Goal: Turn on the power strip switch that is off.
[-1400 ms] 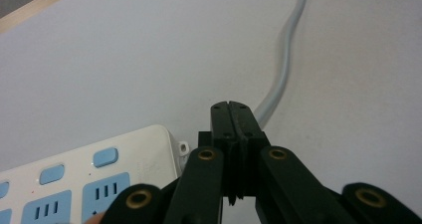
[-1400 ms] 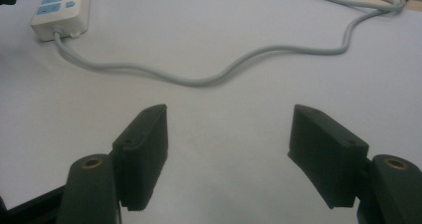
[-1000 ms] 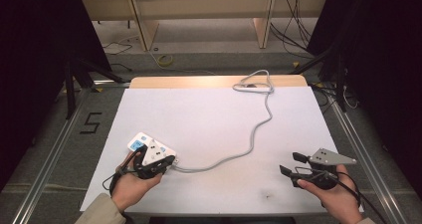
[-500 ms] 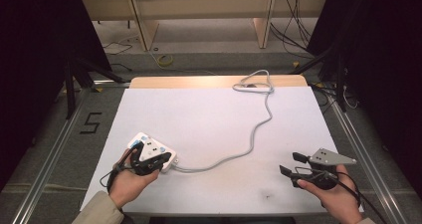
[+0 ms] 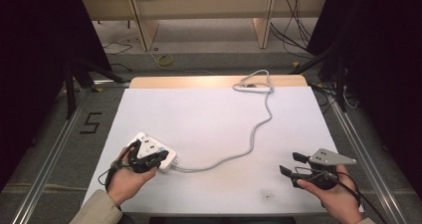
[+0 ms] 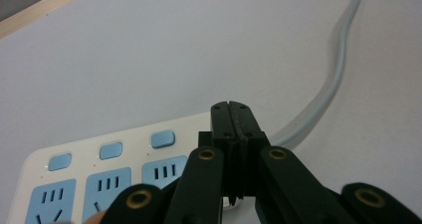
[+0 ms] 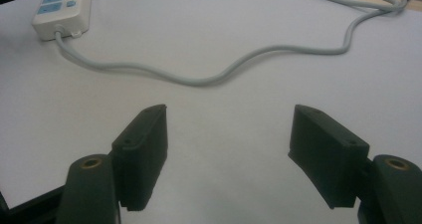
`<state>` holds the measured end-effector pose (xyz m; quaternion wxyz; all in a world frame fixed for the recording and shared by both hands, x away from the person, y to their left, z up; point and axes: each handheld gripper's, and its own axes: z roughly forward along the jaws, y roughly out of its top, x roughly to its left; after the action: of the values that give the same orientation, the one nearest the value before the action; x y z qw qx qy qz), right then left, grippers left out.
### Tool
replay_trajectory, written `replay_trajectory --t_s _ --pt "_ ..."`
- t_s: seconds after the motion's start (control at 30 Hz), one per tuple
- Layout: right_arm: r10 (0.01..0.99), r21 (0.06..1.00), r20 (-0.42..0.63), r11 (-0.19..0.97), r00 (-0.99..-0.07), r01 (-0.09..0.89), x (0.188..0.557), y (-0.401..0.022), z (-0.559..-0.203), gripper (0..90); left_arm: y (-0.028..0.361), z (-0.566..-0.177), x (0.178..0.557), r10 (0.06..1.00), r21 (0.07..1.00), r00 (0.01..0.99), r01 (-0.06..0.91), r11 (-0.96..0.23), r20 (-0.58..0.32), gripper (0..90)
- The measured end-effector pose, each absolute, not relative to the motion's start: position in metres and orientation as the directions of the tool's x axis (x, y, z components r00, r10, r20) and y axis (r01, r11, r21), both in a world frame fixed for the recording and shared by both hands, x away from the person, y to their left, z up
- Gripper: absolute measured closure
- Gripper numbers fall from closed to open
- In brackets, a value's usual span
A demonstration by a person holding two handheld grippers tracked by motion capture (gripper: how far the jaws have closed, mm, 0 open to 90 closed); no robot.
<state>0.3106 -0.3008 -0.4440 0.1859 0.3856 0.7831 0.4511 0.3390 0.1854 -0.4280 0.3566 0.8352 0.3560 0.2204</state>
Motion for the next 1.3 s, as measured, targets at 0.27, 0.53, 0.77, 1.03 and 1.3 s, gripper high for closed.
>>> replay_trajectory --t_s 0.27,0.53,0.77,1.03,1.3 --pt "0.771 0.85 0.058 0.295 -0.634 0.436 0.311 -0.301 -0.444 31.6 0.189 -0.428 0.342 0.76 0.747 0.639 0.448 -0.492 0.117 89.7" --pt "0.772 0.85 0.057 0.295 -0.633 0.437 0.311 -0.301 -0.444 31.6 0.192 -0.429 0.345 0.768 0.743 0.63 0.458 -0.488 0.117 89.7" --pt "0.77 0.848 0.055 0.299 -0.635 0.437 0.311 -0.3 -0.444 31.6 0.197 -0.429 0.35 0.775 0.734 0.619 0.466 -0.493 0.128 89.7" --pt "0.77 0.849 0.054 0.3 -0.636 0.436 0.311 -0.301 -0.444 31.6 0.2 -0.431 0.357 0.787 0.728 0.602 0.477 -0.492 0.137 89.7" --pt "0.769 0.849 0.053 0.301 -0.637 0.435 0.311 -0.301 -0.444 31.6 0.2 -0.432 0.361 0.789 0.722 0.599 0.484 -0.495 0.139 89.7"
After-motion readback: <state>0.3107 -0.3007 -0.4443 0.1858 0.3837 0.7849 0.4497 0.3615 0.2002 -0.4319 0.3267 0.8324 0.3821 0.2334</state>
